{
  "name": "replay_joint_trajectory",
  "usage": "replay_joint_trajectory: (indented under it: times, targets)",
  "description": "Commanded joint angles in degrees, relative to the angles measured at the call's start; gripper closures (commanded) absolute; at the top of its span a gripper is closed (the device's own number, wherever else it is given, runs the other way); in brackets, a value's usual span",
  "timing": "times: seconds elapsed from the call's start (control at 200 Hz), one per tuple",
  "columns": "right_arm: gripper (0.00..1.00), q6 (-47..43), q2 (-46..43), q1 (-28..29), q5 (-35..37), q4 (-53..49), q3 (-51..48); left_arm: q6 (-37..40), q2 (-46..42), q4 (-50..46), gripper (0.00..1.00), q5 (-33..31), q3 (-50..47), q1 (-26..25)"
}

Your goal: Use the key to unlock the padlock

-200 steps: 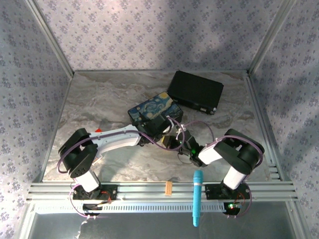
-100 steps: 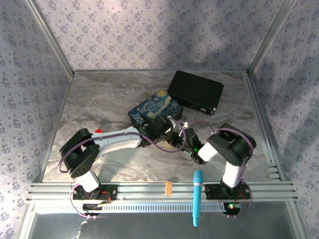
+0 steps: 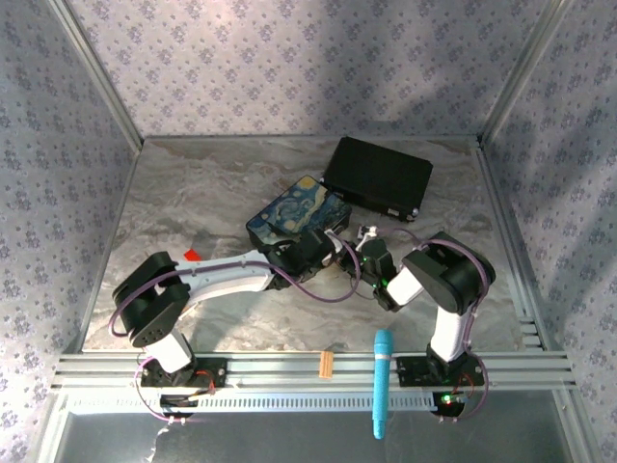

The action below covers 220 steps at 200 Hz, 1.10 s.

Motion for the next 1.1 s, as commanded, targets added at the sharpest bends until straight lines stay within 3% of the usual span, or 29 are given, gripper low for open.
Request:
replay_joint_trajectory:
  times: [0.0,0.125,0.29,0.435,0.51,0.57,0.765,0.96,1.094]
  targets:
    - [1.0,-0.5,-0.8,1.0,-2.8,-4.2,2.0,-2.1,4.1,-15.6,0.76,6.8,-4.8,-0.7]
    - [1.0,1.5,0.5,1.2,-6.1,-7.8,0.9,-2.5,3.9,-16.0,0.74,3.3,-4.6,0.3]
    - [1.0,-1.4,-1.7,1.1,-11.8,-22.5,2.1,-2.7,2.7,-16.3,0.66,-0.9,-4.5,1.9]
    - [1.0,-9.8,-4.9,-1.1,-18.3,-44.5,5.7,-4.0,1.9,-16.9,0.46,-4.3,-4.3,2.2]
    - [1.0,-15.7,-6.0,-2.6,-20.9,-56.3,8.5,-5.3,1.6,-17.3,0.29,-4.8,-4.2,2.3]
    - [1.0,-20.4,-5.5,-3.5,-23.0,-65.2,11.2,-6.4,1.3,-17.3,0.24,-7.2,-4.1,2.4]
    - [1.0,-30.1,-3.6,-5.6,-25.8,-80.7,16.5,-8.9,0.3,-17.6,0.18,-10.3,-3.3,4.0]
    - [0.97,-41.1,-4.4,-8.9,-22.3,-96.2,22.2,-11.2,-2.1,-17.2,0.14,-15.7,-4.3,6.0]
    - [0.93,-43.7,-5.3,-9.2,-20.1,-100.1,23.7,-12.1,-4.6,-15.4,0.12,-17.4,-6.0,7.9]
